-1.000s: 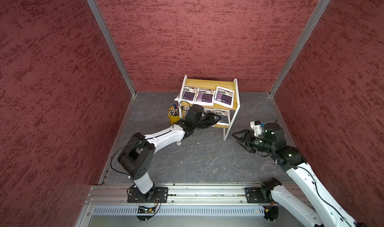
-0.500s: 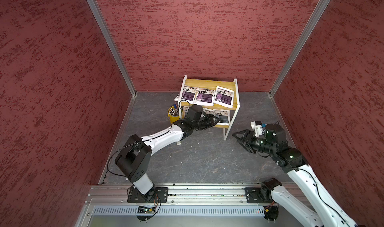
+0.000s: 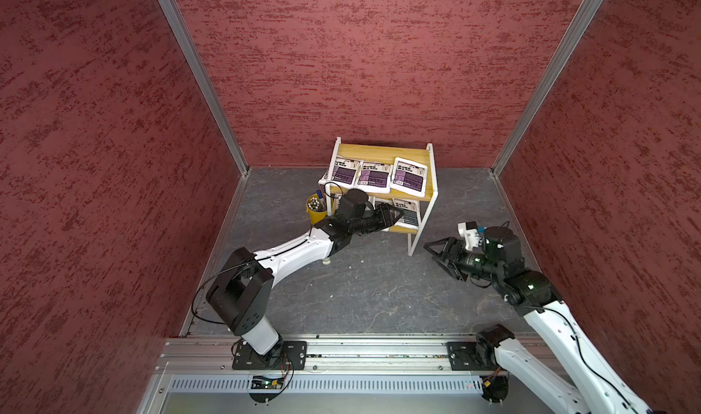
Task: Place the bagged coffee beans on the shelf by color
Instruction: Place the bagged coffee beans on the shelf.
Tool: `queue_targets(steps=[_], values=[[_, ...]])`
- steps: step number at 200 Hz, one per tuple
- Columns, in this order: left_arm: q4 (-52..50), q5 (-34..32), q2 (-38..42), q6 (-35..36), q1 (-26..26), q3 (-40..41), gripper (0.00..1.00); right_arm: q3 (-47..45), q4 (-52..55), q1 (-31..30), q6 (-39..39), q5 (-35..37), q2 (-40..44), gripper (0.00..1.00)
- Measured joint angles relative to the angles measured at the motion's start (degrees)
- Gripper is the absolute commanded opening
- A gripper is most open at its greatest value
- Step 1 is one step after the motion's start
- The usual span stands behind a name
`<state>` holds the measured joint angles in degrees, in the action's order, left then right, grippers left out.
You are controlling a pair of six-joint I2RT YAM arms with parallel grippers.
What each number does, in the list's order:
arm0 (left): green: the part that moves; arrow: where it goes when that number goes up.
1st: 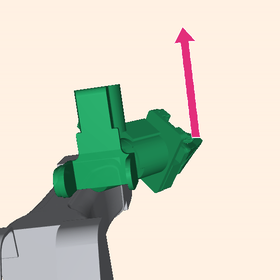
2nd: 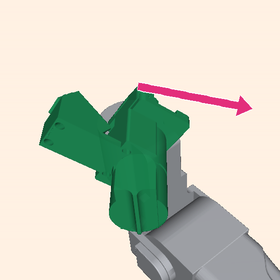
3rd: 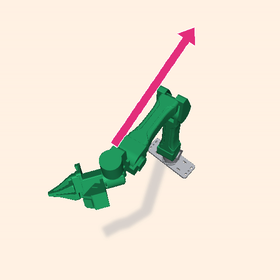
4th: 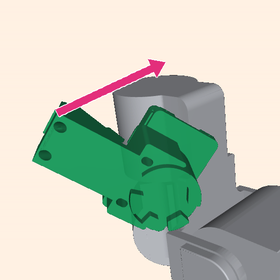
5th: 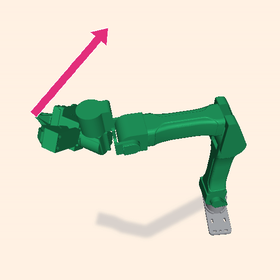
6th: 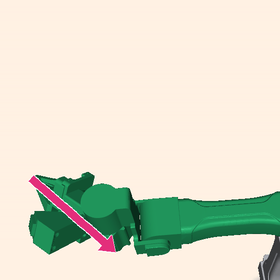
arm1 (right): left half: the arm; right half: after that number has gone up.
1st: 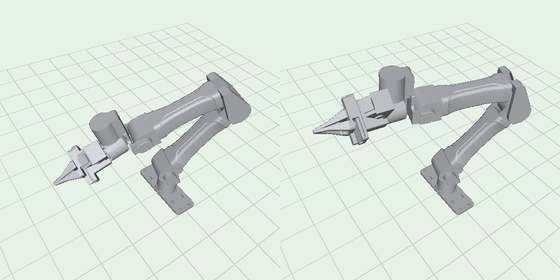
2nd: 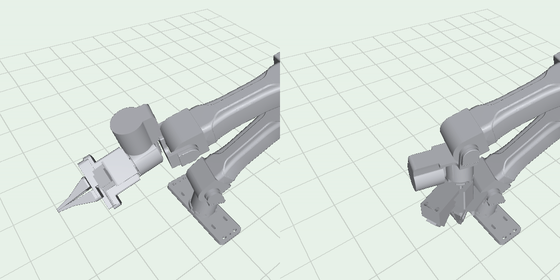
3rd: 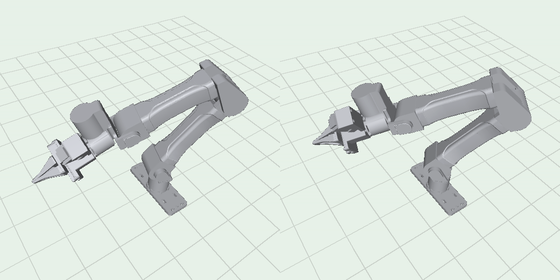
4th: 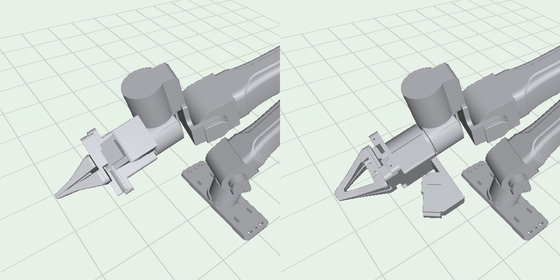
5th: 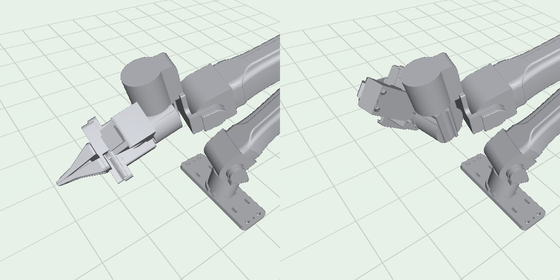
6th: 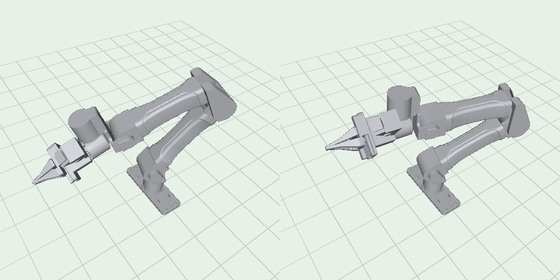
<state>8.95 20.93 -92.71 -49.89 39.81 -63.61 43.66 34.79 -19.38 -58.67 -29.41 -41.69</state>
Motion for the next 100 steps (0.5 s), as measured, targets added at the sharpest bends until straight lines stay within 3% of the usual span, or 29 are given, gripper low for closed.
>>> queue_targets(steps=[100], values=[[0.0,-0.4,5.7,0.3,0.0,4.3,0.47,-0.2,-0.3,0.0,0.0,0.0,0.1,0.64]])
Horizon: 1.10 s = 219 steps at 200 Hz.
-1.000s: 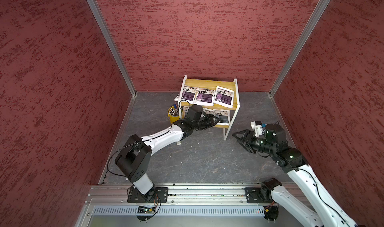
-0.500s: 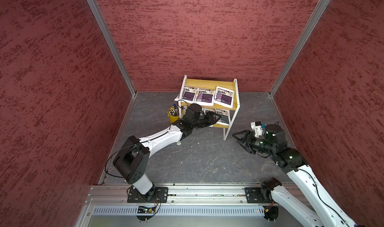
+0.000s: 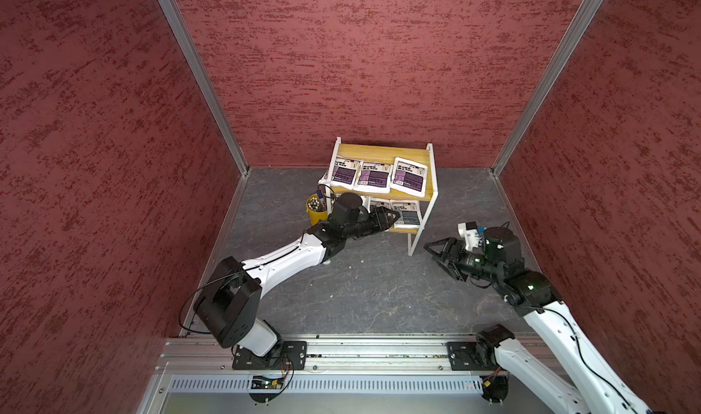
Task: Place the bagged coffee beans on the shelf by color
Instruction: Place the bagged coffee beans on the shelf, then reset both arms
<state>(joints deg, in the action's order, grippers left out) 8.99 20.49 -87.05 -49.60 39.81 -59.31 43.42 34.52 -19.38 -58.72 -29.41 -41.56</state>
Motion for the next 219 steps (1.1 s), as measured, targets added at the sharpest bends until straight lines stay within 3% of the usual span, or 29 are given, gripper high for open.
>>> queue_targets(steps=[38,122,140,181,193,202,219], values=[[-1.6,-0.1,5.1,0.1,0.0,3.8,0.48,0.0,0.0,0.0,0.0,0.0,0.0,0.64],[-14.8,-3.6,31.3,0.7,-0.2,18.5,0.49,0.1,-0.2,0.0,1.5,0.5,-1.8,0.65],[-21.4,-4.8,35.3,2.3,-1.3,18.8,0.59,1.6,2.0,0.5,4.4,1.9,-4.3,0.66],[-38.1,-7.9,42.3,8.8,-12.1,17.6,0.68,8.9,6.5,4.8,13.5,6.8,-11.5,0.67],[-41.6,-8.2,43.0,11.0,-16.7,16.9,0.81,9.8,6.5,6.5,15.6,7.9,-13.5,0.67],[-43.4,-8.3,43.2,12.5,-20.5,16.6,0.99,9.8,6.3,7.7,17.2,8.7,-15.0,0.67],[-45.5,-8.4,42.8,15.0,-26.9,16.6,1.00,8.9,4.8,9.5,20.2,10.4,-17.6,0.68]])
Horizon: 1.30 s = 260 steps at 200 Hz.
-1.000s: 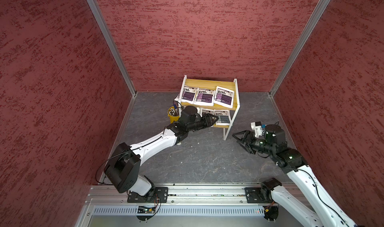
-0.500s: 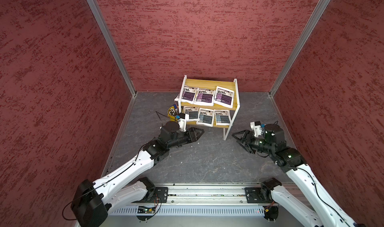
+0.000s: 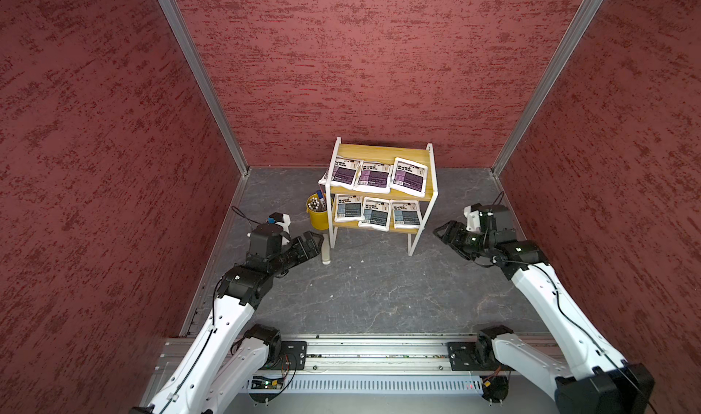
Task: Place the bagged coffee beans on the shelf by color
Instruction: Reset both arms
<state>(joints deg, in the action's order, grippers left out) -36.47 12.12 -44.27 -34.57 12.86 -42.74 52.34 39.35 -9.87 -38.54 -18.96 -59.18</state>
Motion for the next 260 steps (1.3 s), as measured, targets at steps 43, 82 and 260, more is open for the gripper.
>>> queue_targets(steps=[43,82,260], values=[[2.1,-0.7,-2.7,7.0,-12.9,1.7,1.00,-12.0,-16.9,1.6,10.1,9.4,0.9,0.76],[14.5,-2.3,-4.3,13.2,-17.8,8.6,1.00,-27.6,-42.2,1.9,22.8,19.0,3.7,0.81],[87.6,11.0,-39.8,28.2,-25.6,25.5,1.00,-40.1,-104.3,10.7,36.9,19.6,-30.8,0.83]])
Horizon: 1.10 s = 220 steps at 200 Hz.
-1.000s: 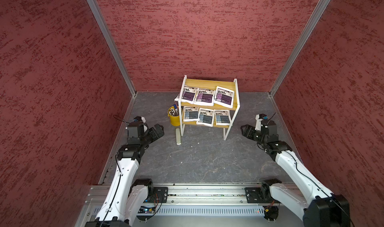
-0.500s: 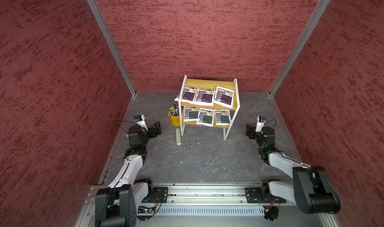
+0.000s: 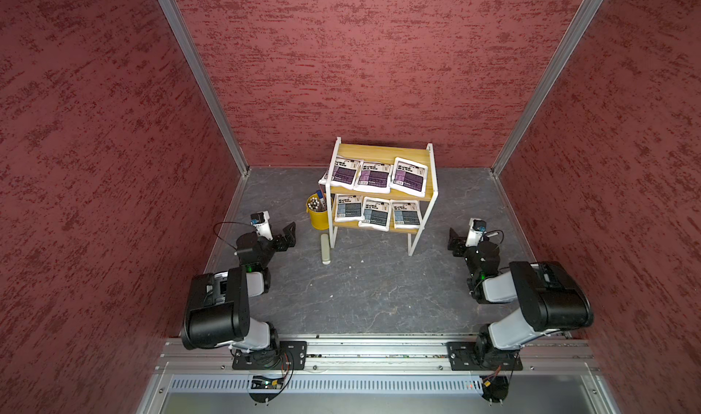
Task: Place the bagged coffee beans on the shelf by color
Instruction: Reset both arms
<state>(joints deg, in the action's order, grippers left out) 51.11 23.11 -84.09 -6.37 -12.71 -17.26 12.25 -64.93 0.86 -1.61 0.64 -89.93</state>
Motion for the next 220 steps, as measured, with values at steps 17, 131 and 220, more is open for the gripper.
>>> queue_targets(steps=[17,131,220], values=[[1.4,0.0,-0.2,1.6,1.7,-0.1,1.00,0.5,-1.1,0.0,0.1,-0.7,0.1,0.83],[1.5,-11.7,-4.1,6.0,8.7,-4.0,1.00,9.1,9.7,0.0,0.7,-3.4,0.5,0.98],[0.3,-13.2,-4.1,6.3,8.7,-4.0,1.00,9.1,11.3,0.0,0.8,-3.8,0.5,0.98]])
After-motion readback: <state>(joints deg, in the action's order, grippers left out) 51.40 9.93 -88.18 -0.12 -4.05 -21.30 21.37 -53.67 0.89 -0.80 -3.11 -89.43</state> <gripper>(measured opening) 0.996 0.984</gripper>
